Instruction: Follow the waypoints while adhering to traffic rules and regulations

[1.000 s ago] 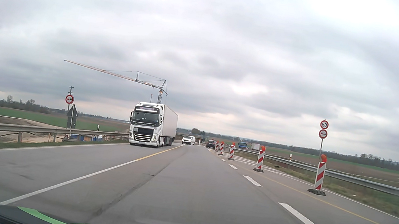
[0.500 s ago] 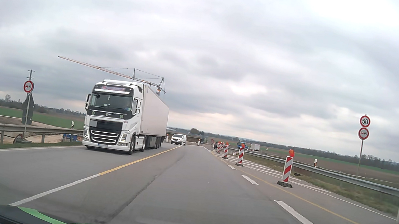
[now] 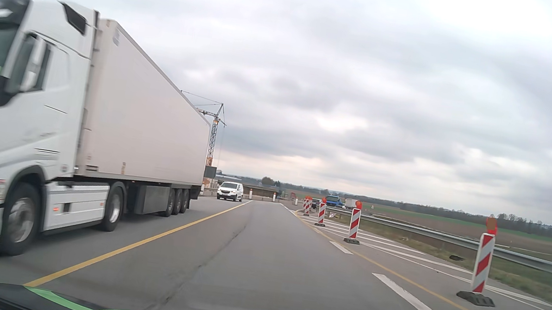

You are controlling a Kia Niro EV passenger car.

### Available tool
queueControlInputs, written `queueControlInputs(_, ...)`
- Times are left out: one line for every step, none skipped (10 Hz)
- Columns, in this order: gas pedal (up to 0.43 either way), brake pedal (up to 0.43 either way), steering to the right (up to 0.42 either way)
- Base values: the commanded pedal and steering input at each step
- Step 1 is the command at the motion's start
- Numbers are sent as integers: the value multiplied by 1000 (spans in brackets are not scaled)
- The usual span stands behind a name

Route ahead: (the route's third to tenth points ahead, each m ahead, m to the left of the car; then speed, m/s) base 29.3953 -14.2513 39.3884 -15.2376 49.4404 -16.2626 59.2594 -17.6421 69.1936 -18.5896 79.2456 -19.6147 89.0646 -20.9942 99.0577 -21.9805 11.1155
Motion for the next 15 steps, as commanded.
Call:
queueControlInputs(47,0,4)
queueControlInputs(47,0,4)
queueControlInputs(39,0,4)
queueControlInputs(39,0,4)
queueControlInputs(39,0,4)
queueControlInputs(39,0,4)
queueControlInputs(39,0,4)
queueControlInputs(39,0,4)
queueControlInputs(39,0,4)
queueControlInputs(39,0,3)
queueControlInputs(39,0,3)
queueControlInputs(39,0,3)
queueControlInputs(39,0,3)
queueControlInputs(39,0,3)
queueControlInputs(39,0,3)
